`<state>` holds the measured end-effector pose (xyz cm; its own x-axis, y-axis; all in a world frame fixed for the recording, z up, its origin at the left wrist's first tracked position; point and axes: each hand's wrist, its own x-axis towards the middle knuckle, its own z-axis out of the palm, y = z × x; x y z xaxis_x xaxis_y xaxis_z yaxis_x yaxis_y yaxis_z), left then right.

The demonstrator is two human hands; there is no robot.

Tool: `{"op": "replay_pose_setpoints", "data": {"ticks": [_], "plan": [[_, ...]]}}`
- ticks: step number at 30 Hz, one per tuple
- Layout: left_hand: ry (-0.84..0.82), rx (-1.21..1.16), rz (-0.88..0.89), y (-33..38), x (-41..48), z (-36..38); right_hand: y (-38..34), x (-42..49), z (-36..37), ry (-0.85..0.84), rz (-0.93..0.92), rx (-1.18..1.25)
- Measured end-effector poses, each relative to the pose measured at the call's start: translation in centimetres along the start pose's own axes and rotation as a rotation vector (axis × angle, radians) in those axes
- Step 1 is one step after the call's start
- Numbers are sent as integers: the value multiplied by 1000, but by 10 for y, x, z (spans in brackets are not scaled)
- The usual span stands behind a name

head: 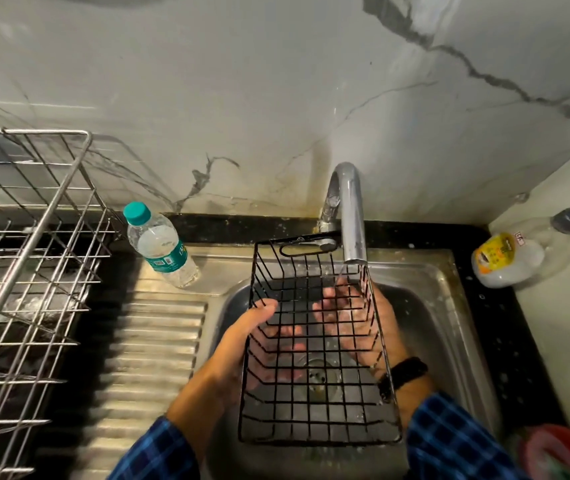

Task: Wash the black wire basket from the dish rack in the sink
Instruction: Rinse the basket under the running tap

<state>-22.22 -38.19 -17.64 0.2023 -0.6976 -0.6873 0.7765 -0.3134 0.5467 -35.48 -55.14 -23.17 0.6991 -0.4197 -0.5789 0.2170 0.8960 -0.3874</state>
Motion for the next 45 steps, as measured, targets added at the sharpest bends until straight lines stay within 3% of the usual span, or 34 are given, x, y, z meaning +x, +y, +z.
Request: {"op": "replay_pose_setpoints", "data": {"ticks": [3, 5, 12, 15, 18, 21, 25, 33, 39, 42, 45], "plan": [[-37, 56, 101, 5, 1, 2, 0, -9, 0, -157, -7, -9], [-17, 78, 118, 7, 4, 1, -2, -10, 5, -149, -17, -30], [44, 165, 285, 8, 18, -5, -17, -4, 15, 205, -220, -541], [17, 161, 322, 7, 21, -3, -16, -3, 12, 187, -233, -460], [-13, 203, 334, 8, 21, 0, -17, -8, 9, 65, -222, -331], [-36, 207, 311, 11, 21, 3, -21, -16, 8, 16, -165, -413], [-31, 201, 308, 12, 20, 10, -20, -20, 4, 79, -229, -444], [152, 82, 314, 9, 22, 20, -23, -8, 12, 162, -165, -585], [239, 87, 412, 10, 29, 13, -28, -23, 15, 3, -32, -511], [253, 152, 377, 11, 35, 17, -23, -21, 18, 66, -121, -551], [225, 194, 277, 11, 45, 13, -14, -10, 17, 245, -200, -583]]}}
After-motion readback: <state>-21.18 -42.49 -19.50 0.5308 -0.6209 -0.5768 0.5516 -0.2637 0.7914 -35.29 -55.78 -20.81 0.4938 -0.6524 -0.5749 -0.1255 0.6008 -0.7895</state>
